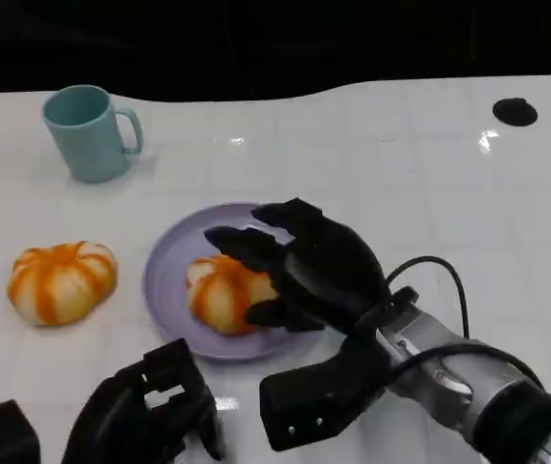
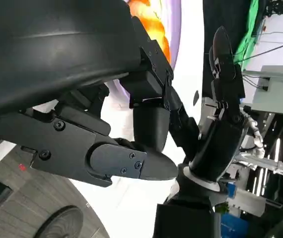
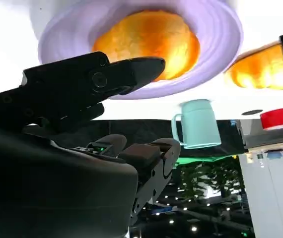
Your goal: Grasp the bread from the table and place it into the plate.
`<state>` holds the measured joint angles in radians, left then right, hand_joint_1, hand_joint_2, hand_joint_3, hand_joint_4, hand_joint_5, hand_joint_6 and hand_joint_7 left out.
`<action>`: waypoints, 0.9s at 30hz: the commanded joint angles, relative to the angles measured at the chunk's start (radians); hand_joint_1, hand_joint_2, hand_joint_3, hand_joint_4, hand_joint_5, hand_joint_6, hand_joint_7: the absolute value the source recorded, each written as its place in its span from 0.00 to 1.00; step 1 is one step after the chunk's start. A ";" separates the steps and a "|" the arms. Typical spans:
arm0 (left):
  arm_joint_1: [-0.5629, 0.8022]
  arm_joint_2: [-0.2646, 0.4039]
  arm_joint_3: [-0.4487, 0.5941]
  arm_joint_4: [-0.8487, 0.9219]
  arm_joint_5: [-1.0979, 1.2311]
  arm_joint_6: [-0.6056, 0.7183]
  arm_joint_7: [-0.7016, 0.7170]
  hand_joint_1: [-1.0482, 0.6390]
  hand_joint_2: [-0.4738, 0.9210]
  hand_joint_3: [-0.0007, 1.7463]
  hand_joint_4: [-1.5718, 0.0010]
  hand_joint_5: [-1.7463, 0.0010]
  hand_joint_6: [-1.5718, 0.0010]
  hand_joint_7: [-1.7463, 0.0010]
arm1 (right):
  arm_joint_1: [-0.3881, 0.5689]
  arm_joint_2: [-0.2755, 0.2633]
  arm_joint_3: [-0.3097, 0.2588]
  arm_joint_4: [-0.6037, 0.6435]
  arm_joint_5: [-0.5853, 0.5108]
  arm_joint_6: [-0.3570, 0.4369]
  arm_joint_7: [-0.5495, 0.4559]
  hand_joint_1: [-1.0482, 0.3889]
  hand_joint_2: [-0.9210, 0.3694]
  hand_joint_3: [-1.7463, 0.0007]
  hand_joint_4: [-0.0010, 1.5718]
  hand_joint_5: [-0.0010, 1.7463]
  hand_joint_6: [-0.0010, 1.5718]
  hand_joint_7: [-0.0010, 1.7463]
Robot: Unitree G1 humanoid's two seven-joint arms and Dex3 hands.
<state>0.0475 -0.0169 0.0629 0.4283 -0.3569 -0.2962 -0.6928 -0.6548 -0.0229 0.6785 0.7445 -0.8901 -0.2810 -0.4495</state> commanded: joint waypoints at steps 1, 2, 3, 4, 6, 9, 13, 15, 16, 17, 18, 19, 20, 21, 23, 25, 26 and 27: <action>0.000 0.015 0.002 -0.001 0.002 0.001 -0.002 0.24 1.00 0.13 0.50 0.00 0.54 0.14 | 0.036 -0.039 -0.018 -0.063 0.016 -0.012 -0.002 0.33 0.00 0.95 0.04 0.37 0.25 0.01; -0.002 0.016 0.003 0.002 0.000 0.003 -0.004 0.24 1.00 0.13 0.50 0.00 0.54 0.14 | 0.047 -0.048 -0.023 -0.079 0.020 -0.022 -0.009 0.33 0.00 0.96 0.04 0.38 0.25 0.01; -0.003 0.015 0.003 0.005 -0.002 0.004 -0.006 0.24 1.00 0.13 0.50 0.00 0.54 0.14 | 0.059 -0.058 -0.026 -0.096 0.021 -0.029 -0.015 0.35 0.00 0.96 0.05 0.40 0.27 0.02; -0.004 0.015 0.004 0.009 0.000 0.000 -0.005 0.25 1.00 0.13 0.49 0.00 0.54 0.14 | 0.069 -0.067 -0.029 -0.110 0.021 -0.037 -0.023 0.37 0.01 0.97 0.07 0.41 0.28 0.03; -0.005 0.012 0.005 0.020 0.003 -0.014 -0.006 0.25 1.00 0.13 0.49 0.00 0.54 0.14 | 0.089 -0.088 -0.035 -0.137 0.021 -0.056 -0.041 0.39 0.01 0.98 0.08 0.43 0.30 0.03; 0.003 0.011 0.000 0.009 0.016 -0.015 0.010 0.24 1.00 0.14 0.49 0.00 0.54 0.14 | 0.118 -0.122 -0.054 -0.187 0.027 -0.088 -0.055 0.48 0.03 0.99 0.17 0.46 0.36 0.05; 0.010 0.008 0.000 -0.010 0.006 0.007 0.009 0.25 0.99 0.15 0.49 0.00 0.54 0.13 | 0.158 -0.172 -0.086 -0.251 0.029 -0.145 -0.102 0.55 0.04 0.99 0.30 0.47 0.47 0.09; 0.009 0.008 0.001 -0.018 0.000 0.024 0.009 0.25 0.99 0.15 0.49 0.00 0.55 0.12 | 0.177 -0.197 -0.099 -0.276 0.019 -0.169 -0.128 0.56 0.04 0.99 0.33 0.48 0.50 0.10; 0.008 0.008 0.001 -0.022 0.001 0.028 0.010 0.25 0.99 0.15 0.48 0.00 0.55 0.12 | 0.184 -0.207 -0.103 -0.283 0.012 -0.180 -0.144 0.56 0.05 1.00 0.37 0.50 0.53 0.11; 0.006 0.009 0.001 -0.019 0.003 0.025 0.010 0.25 0.98 0.15 0.48 0.00 0.55 0.12 | 0.191 -0.219 -0.108 -0.288 0.007 -0.194 -0.163 0.57 0.05 1.00 0.39 0.51 0.54 0.11; 0.004 0.008 0.002 -0.017 0.005 0.022 0.009 0.25 0.99 0.15 0.48 0.00 0.55 0.12 | 0.197 -0.231 -0.112 -0.293 0.004 -0.207 -0.179 0.57 0.05 1.00 0.41 0.52 0.56 0.12; 0.002 0.008 0.002 -0.013 0.006 0.016 0.008 0.26 0.99 0.15 0.48 0.00 0.55 0.12 | 0.204 -0.242 -0.116 -0.300 0.001 -0.219 -0.188 0.57 0.05 1.00 0.44 0.54 0.58 0.13; 0.000 0.008 0.002 -0.010 0.008 0.011 0.007 0.26 0.99 0.15 0.48 0.00 0.55 0.12 | 0.211 -0.256 -0.120 -0.306 -0.002 -0.233 -0.200 0.57 0.04 0.99 0.45 0.55 0.60 0.14; 0.000 0.007 0.001 -0.008 0.010 0.006 0.007 0.26 0.99 0.15 0.48 0.00 0.55 0.12 | 0.220 -0.272 -0.127 -0.316 -0.007 -0.249 -0.211 0.58 0.04 0.99 0.47 0.56 0.61 0.14; 0.000 0.005 -0.001 -0.007 0.012 0.001 0.005 0.26 0.99 0.16 0.48 0.00 0.55 0.12 | 0.241 -0.303 -0.141 -0.334 -0.014 -0.279 -0.236 0.60 0.03 0.99 0.54 0.60 0.65 0.16; 0.002 0.005 -0.003 -0.013 0.013 0.007 0.008 0.25 0.99 0.15 0.48 0.00 0.55 0.12 | 0.260 -0.326 -0.154 -0.345 -0.024 -0.298 -0.266 0.61 0.03 0.99 0.57 0.64 0.67 0.17; 0.003 0.005 -0.004 -0.016 0.014 0.009 0.010 0.25 0.99 0.15 0.48 0.00 0.55 0.12 | 0.265 -0.333 -0.158 -0.347 -0.029 -0.304 -0.277 0.62 0.04 0.99 0.57 0.66 0.68 0.17; 0.004 0.005 -0.005 -0.020 0.011 0.016 0.010 0.25 0.99 0.15 0.48 0.00 0.55 0.12 | 0.279 -0.349 -0.166 -0.354 -0.028 -0.316 -0.282 0.62 0.04 0.98 0.58 0.67 0.69 0.18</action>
<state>0.0493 -0.0197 0.0586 0.4191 -0.3485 -0.2819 -0.6912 -0.4032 -0.3295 0.5403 0.4091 -0.9170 -0.5728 -0.7020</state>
